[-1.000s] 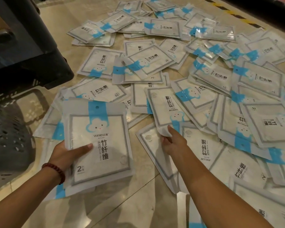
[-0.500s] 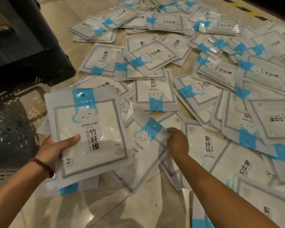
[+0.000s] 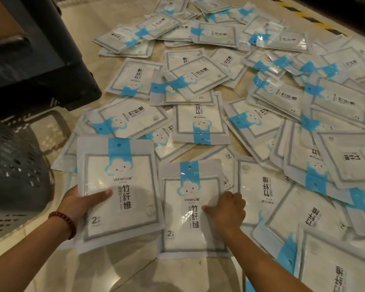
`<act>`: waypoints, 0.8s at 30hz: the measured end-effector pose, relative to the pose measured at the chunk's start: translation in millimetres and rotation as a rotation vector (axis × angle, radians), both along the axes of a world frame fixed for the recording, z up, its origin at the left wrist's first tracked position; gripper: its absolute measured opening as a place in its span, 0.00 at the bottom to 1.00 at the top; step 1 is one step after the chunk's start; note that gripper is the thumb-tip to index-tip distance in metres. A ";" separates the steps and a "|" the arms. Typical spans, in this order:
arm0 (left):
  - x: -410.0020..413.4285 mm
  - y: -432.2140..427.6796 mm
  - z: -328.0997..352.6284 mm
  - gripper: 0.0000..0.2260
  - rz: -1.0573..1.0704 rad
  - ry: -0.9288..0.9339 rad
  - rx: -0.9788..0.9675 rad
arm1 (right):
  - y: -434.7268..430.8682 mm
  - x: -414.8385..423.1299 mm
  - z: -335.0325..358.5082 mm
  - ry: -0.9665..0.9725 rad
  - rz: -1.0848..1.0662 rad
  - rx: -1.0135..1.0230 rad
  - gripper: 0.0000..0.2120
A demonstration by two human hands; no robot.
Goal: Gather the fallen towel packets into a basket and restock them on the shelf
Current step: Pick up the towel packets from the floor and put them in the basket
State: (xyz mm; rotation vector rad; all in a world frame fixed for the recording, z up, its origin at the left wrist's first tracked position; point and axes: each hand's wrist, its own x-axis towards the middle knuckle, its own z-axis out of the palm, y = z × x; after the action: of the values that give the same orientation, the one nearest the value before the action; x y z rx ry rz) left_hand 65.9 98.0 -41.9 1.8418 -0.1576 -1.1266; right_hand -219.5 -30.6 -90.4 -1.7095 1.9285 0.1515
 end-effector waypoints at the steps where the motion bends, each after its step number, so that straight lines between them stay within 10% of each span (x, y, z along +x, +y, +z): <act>1: 0.7 0.7 0.0 0.17 0.007 -0.006 -0.002 | -2.0 1.1 0.9 -0.087 -0.024 -0.035 0.19; 10: 3.4 -0.5 1.1 0.11 0.048 -0.031 -0.003 | -43.0 18.0 50.6 -0.869 -0.209 -0.246 0.11; 24: -22.2 -16.6 0.4 0.26 -0.065 0.093 -0.050 | 2.5 69.0 55.9 -1.020 -0.073 -0.038 0.12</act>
State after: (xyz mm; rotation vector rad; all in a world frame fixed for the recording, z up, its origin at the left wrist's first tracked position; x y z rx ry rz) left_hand 43.8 81.3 -41.5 1.7475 -0.1916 -1.2400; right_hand -150.5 -28.1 -34.5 -1.3140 1.2015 -0.6640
